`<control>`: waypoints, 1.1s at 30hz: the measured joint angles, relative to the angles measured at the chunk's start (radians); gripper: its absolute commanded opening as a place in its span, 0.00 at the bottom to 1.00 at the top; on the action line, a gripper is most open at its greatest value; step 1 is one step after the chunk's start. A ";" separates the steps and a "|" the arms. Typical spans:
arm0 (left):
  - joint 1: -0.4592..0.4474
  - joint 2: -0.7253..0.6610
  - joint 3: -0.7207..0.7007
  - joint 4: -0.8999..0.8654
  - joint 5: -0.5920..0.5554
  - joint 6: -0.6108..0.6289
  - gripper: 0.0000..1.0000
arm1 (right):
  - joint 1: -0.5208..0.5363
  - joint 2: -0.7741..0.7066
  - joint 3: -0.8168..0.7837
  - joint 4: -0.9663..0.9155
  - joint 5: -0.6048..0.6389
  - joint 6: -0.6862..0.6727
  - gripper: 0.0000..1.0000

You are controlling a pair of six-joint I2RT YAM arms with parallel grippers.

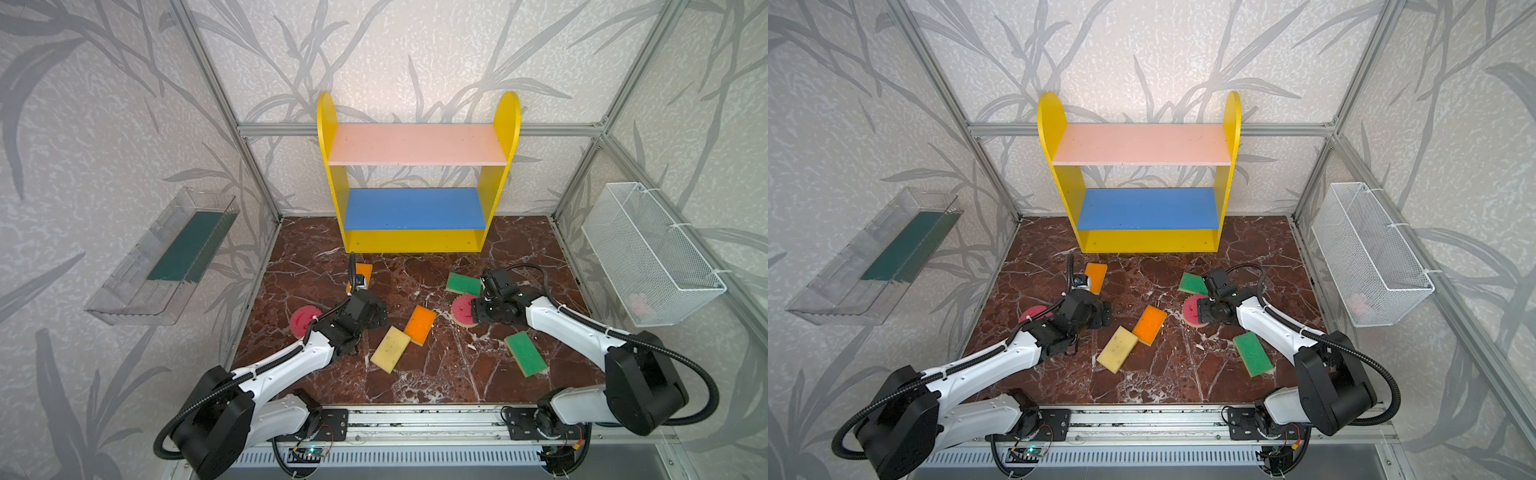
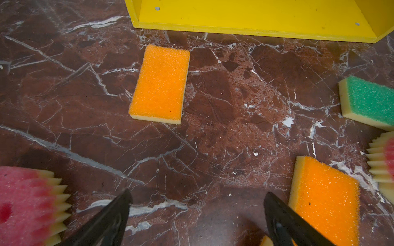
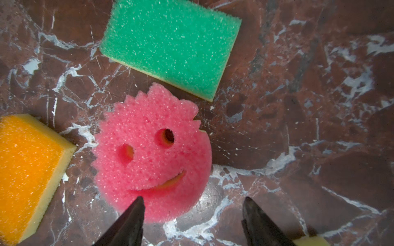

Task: Arrange cleaning sponges on a shelf
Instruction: Move the cleaning sponge to the center of the table.

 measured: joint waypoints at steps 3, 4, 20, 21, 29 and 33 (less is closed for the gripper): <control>0.000 0.006 0.000 0.008 0.008 0.000 0.99 | 0.000 0.036 0.024 0.000 -0.012 0.000 0.77; 0.000 0.010 0.000 0.011 0.010 0.000 0.99 | 0.000 0.045 0.028 0.001 -0.014 0.000 0.74; 0.000 0.016 0.000 0.014 0.036 0.002 0.99 | -0.019 0.089 0.043 0.001 -0.076 -0.021 0.99; 0.000 0.016 0.000 0.014 0.037 0.003 0.99 | -0.019 0.093 0.047 0.003 -0.082 -0.027 0.99; 0.000 0.016 0.001 0.012 0.042 0.008 0.99 | 0.018 0.103 0.074 0.009 -0.111 -0.077 0.99; 0.000 0.015 0.002 0.009 0.042 0.011 0.99 | 0.039 0.140 0.121 0.008 -0.102 -0.090 0.99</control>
